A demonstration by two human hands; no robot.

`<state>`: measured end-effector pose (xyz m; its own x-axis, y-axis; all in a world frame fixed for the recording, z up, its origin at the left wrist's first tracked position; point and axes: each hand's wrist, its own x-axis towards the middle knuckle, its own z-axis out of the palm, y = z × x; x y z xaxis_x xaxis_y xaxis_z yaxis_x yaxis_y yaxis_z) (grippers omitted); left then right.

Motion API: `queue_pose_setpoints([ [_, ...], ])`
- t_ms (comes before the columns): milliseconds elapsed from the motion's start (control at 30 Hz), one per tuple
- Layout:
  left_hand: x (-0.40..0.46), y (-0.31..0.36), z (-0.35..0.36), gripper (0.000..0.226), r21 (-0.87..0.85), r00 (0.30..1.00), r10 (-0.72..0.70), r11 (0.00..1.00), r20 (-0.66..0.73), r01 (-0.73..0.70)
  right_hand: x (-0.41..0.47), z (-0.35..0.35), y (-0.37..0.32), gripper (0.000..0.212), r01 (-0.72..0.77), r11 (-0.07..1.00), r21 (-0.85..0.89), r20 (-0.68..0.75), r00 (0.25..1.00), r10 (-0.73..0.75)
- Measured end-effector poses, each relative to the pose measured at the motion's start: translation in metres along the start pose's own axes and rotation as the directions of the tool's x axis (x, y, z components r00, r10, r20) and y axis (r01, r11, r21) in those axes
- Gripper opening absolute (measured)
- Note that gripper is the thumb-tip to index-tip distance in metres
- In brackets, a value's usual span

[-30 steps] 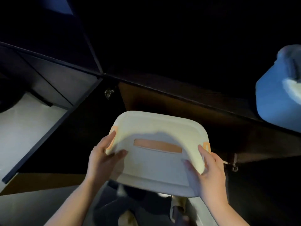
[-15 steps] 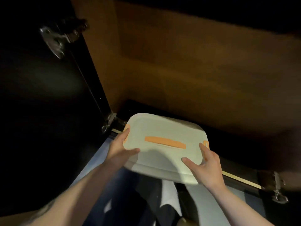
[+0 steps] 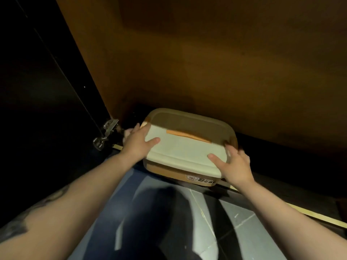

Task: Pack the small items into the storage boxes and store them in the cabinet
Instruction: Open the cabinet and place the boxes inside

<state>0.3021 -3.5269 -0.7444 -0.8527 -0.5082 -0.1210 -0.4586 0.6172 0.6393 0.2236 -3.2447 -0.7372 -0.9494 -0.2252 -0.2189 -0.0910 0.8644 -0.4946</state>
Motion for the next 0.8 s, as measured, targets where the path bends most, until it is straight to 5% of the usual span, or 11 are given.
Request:
queue_pose_setpoints([
  [67, -0.017, 0.007, 0.006, 0.058, 0.192, 0.985, 0.172, 0.967, -0.009, -0.167, -0.015, 0.01, -0.005, 0.073, 0.163, 0.946, -0.28, -0.037, 0.983, -0.18],
  [200, -0.053, 0.017, 0.017, 0.068, 0.349, 0.897, 0.422, 0.827, 0.132, -0.44, -0.034, 0.022, -0.011, 0.08, 0.382, 0.829, -0.408, 0.082, 0.92, -0.384],
  [567, -0.006, 0.014, 0.023, 0.062, 0.428, 0.886, 0.448, 0.781, 0.125, -0.455, 0.015, 0.018, -0.024, 0.081, 0.384, 0.803, -0.455, 0.146, 0.922, -0.359],
  [800, 0.005, 0.009, 0.034, 0.055, 0.337, 0.919, 0.336, 0.857, 0.207, -0.39, 0.027, 0.024, -0.028, 0.067, 0.34, 0.845, -0.413, 0.236, 0.936, -0.262],
])
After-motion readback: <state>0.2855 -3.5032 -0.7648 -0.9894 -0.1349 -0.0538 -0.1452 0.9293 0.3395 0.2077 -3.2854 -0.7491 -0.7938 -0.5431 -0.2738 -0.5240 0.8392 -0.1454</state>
